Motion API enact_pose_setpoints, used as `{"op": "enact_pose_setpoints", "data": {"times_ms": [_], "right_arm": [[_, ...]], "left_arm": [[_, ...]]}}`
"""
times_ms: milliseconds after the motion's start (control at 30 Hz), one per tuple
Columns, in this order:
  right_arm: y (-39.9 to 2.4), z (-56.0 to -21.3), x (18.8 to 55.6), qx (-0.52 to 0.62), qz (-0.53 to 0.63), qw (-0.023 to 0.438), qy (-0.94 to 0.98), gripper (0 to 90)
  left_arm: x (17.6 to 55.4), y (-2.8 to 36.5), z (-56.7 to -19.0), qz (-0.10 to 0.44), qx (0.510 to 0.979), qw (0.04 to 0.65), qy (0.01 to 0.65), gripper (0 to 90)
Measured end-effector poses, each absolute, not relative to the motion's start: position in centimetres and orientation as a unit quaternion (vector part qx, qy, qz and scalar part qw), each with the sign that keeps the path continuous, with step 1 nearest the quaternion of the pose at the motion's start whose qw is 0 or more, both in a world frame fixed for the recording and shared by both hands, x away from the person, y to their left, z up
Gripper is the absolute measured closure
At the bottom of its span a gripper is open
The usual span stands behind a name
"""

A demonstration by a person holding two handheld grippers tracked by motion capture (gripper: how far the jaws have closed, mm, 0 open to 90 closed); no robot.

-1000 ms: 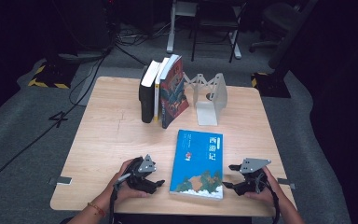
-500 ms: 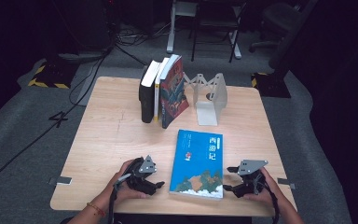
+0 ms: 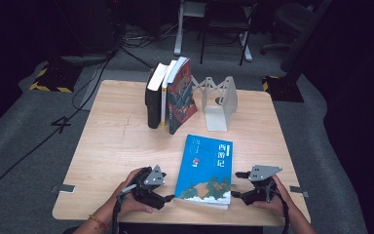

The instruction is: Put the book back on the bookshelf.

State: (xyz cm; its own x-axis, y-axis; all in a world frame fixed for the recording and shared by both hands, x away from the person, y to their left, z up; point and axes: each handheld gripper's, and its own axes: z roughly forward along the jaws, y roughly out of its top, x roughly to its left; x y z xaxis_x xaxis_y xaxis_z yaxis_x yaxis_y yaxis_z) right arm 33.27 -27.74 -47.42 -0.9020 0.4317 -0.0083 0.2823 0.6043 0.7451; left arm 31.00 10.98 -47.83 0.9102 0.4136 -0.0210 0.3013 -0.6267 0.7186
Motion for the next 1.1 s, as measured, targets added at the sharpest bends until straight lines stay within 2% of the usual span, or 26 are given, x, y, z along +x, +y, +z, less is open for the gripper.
{"op": "enact_pose_setpoints", "data": {"times_ms": [233,500,667,933,1000,1100], "right_arm": [[-27.5,-46.6,33.2,0.207,0.422,0.105,0.876,27.7],[-27.3,-46.1,33.4,0.212,0.433,0.115,0.868,26.9],[-27.0,-45.8,33.4,0.213,0.437,0.121,0.865,26.9],[-26.7,-45.5,33.6,0.216,0.441,0.126,0.862,26.9],[-26.6,-45.4,33.6,0.216,0.441,0.126,0.862,26.9],[-26.5,-45.4,33.6,0.216,0.442,0.128,0.861,26.9]], "left_arm": [[30.1,7.9,-46.9,0.069,0.900,0.390,0.183,20.7],[28.5,1.5,-46.9,0.071,0.910,0.378,0.153,22.1],[28.8,-0.7,-47.0,0.099,0.901,0.384,0.179,22.2],[29.4,-2.4,-47.3,0.114,0.892,0.384,0.208,22.9],[29.6,-2.6,-47.3,0.118,0.890,0.384,0.217,26.3],[29.9,-2.5,-47.1,0.126,0.890,0.383,0.211,39.5]]}}
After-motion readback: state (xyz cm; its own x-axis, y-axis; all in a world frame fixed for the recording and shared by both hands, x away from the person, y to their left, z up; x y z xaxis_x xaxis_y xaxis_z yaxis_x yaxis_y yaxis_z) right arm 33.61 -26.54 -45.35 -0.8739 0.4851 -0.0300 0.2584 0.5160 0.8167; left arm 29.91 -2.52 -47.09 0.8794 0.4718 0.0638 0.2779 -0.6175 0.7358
